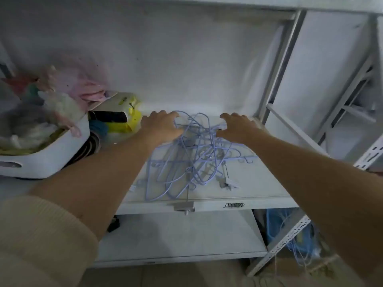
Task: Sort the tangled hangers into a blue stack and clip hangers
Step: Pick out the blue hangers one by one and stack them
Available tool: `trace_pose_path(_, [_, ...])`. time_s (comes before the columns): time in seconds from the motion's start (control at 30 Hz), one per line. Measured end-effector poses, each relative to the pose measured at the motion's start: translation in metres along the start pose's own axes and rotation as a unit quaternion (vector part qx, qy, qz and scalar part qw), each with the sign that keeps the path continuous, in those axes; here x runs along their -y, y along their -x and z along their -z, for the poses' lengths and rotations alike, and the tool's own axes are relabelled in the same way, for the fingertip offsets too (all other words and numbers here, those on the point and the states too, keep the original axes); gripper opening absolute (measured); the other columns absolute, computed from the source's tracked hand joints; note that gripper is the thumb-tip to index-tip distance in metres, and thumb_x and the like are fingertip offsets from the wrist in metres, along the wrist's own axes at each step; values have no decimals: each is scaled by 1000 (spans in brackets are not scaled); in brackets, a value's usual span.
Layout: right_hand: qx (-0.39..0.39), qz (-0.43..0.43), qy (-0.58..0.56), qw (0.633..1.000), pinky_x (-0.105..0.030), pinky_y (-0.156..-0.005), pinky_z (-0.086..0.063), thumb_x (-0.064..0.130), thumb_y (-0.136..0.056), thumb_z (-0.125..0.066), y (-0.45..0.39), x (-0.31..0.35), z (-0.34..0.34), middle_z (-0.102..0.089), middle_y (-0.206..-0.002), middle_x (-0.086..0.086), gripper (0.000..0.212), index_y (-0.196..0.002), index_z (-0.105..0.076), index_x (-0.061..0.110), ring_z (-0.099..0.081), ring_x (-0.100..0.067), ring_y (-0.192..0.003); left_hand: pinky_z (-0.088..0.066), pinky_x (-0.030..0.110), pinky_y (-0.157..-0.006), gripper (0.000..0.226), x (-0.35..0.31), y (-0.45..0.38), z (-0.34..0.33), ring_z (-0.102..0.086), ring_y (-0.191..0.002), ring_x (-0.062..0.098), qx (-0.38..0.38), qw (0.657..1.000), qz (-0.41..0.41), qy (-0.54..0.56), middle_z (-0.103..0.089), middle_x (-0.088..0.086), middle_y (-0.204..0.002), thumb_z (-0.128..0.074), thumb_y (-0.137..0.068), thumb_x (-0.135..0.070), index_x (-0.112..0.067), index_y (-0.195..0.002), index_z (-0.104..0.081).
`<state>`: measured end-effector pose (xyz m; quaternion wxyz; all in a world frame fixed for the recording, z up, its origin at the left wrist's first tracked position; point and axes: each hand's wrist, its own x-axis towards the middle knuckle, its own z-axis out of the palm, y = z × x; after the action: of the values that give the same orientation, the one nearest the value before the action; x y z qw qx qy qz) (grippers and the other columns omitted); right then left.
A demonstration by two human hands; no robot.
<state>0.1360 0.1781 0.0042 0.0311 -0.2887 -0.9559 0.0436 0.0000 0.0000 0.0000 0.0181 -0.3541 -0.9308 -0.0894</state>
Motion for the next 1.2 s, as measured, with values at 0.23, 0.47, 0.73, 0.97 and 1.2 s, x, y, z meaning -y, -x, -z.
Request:
trace_pose_path(0.23, [30, -16, 2, 999, -46, -102, -37, 41, -88, -49, -23, -17, -41, -45, -141, -9, 57, -141, -37, 27, -42, -34, -130, -42, 44, -102, 54, -6, -28, -46, -47, -128, 33, 49, 999, -11, 6, -45, 6, -146, -50, -86, -45, -32, -138, -42])
trace_pose_path(0.47, [72, -28, -28, 997, -43, -101, -43, 40, -87, -54, -59, -19, -78, -50, -140, -10, 57, -140, -42, 21, -48, -32, -127, -48, 39, -92, 44, -19, -55, -89, -57, -112, 34, 119, 992, -17, 43, -54, 14, -131, -51, -89, -39, -19, -128, -51])
trace_pose_path(0.73, [128, -41, -82, 987, -29, -62, -42, 11, -86, -53, -72, -5, -102, -49, -82, -11, 11, -82, -46, 3, -50, -25, -70, -51, 40, -84, 31, -19, -75, -107, -62, -104, 37, 158, 985, 25, 62, -64, 24, -115, -52, -91, -14, 1, -116, -61])
trace_pose_path(0.97, [193, -189, -396, 878, -9, -31, -35, -8, -85, -58, -69, -5, -96, -46, -52, -10, 25, -70, -44, 6, -39, -7, -17, -60, 38, -61, 44, -24, -85, -104, -67, -75, 32, 156, 908, 186, 341, -62, 24, -113, -63, -83, 2, 9, -121, -43])
trace_pose_path(1.2, [109, -232, -575, 777, -24, -48, -42, 5, -93, -48, -75, 15, -70, -53, -62, -12, 6, -96, -51, 1, -54, -21, -48, -55, 31, -46, 30, -34, -84, -80, -55, -54, 21, 129, 869, 197, 436, -53, 19, -81, -39, -95, 1, 5, -124, -45])
